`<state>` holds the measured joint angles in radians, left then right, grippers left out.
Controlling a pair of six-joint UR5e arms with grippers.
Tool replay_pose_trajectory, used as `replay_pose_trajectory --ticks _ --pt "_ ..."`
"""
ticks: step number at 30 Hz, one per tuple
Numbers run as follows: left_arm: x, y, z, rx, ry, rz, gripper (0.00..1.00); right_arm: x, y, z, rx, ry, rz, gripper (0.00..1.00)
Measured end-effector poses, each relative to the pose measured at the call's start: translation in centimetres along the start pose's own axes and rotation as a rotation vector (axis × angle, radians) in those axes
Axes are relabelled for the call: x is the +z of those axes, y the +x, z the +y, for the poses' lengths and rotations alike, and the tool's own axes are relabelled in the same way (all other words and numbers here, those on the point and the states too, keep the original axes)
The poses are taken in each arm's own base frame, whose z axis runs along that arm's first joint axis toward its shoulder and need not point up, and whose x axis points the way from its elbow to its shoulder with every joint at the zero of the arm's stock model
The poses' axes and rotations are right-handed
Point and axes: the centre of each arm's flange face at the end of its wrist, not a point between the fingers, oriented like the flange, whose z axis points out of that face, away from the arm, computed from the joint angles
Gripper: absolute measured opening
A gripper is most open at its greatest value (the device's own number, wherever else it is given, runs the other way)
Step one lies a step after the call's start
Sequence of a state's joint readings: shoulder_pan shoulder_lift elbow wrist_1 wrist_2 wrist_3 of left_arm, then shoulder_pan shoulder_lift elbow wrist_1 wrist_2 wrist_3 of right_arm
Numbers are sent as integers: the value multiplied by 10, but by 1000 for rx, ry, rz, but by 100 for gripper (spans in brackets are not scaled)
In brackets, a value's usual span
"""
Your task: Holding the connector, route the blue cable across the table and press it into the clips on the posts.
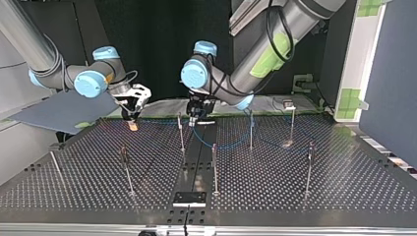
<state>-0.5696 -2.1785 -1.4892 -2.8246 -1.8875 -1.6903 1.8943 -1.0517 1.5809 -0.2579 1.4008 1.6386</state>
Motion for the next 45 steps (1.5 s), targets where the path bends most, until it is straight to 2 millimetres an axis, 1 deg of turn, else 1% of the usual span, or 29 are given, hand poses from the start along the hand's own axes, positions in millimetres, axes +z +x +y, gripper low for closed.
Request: replay_pose_trajectory --ticks 10,16,21,26,29,45 --pt "-34 11 -40 29 12 40 100 0 1 5 7 -6 0 0" --pt "-48 14 -67 -12 42 8 100 0 3 12 8 -14 0 0" --pt "-55 15 -82 -36 41 -30 100 0 3 14 7 -14 -2 0" --pt "-50 12 -88 -67 32 -71 100 -1 3 15 2 -14 -8 0" --pt "-46 16 -93 -68 29 -68 100 -2 3 15 0 -14 -10 0" --pt "-18 59 -117 -31 -3 22 100 -3 7 17 -1 -18 -4 0"
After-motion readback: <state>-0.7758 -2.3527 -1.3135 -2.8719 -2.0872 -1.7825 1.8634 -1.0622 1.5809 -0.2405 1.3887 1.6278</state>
